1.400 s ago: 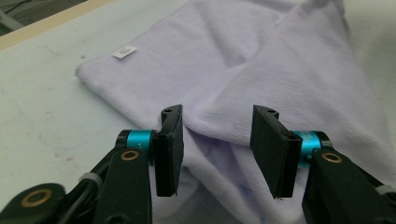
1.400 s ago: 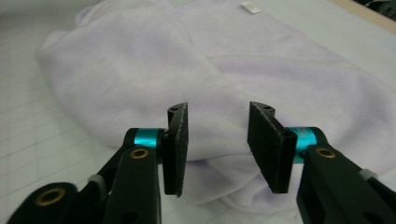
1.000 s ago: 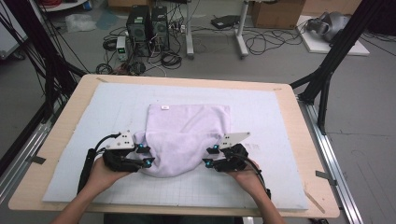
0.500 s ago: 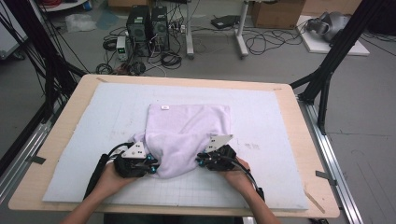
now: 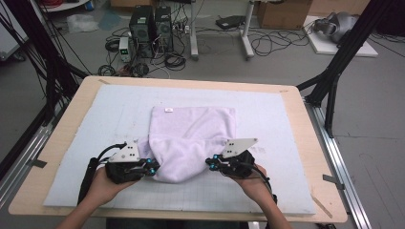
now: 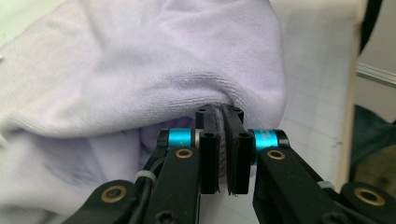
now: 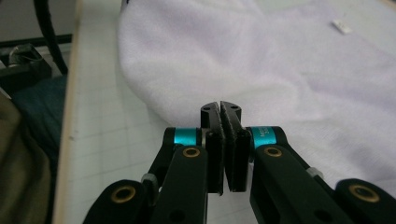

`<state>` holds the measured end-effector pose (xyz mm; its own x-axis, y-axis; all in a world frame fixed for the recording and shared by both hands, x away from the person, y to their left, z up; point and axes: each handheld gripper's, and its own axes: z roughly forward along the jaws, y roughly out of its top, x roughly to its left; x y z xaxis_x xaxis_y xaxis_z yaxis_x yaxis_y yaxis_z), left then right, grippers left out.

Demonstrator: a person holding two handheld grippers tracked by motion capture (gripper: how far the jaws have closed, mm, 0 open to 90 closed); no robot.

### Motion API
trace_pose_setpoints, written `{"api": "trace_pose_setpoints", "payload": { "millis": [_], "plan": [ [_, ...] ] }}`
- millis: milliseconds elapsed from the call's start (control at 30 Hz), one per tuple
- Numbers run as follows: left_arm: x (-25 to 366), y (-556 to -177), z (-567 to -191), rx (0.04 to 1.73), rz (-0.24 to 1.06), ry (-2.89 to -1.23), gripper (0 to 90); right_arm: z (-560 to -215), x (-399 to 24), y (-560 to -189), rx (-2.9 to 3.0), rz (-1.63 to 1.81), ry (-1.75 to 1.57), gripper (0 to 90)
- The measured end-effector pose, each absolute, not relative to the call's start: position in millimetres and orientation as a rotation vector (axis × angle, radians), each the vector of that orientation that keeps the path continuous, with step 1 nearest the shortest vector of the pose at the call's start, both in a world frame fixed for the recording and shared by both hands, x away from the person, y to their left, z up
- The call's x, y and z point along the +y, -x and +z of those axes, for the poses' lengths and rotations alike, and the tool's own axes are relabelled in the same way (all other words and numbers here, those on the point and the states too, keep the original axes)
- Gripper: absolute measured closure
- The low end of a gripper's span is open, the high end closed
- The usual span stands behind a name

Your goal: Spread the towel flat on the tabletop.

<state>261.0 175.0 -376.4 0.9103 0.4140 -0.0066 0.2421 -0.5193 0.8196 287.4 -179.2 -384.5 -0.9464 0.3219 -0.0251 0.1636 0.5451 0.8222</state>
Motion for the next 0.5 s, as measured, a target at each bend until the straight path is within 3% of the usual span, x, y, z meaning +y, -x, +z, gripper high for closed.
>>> {"api": "trace_pose_setpoints", "payload": {
  "millis": [133,233,333,500],
  "plan": [
    [177,-254,-354,0.426,0.28,-2.133,85.3,-357,-185,-278,2.569,1.38,-0.367,88.8],
    [178,-270,-348,0.489,0.339,-2.107,85.2,-341,-185,-288,2.556,1.346,-0.365,88.7],
    [178,-302,-357,0.597,0.392,-2.097,85.1,-341,-181,-317,2.551,1.321,-0.415,88.7],
    [173,-360,-384,0.766,0.401,-2.093,85.1,-372,-177,-379,2.584,1.278,-0.632,88.7]
  ]
}}
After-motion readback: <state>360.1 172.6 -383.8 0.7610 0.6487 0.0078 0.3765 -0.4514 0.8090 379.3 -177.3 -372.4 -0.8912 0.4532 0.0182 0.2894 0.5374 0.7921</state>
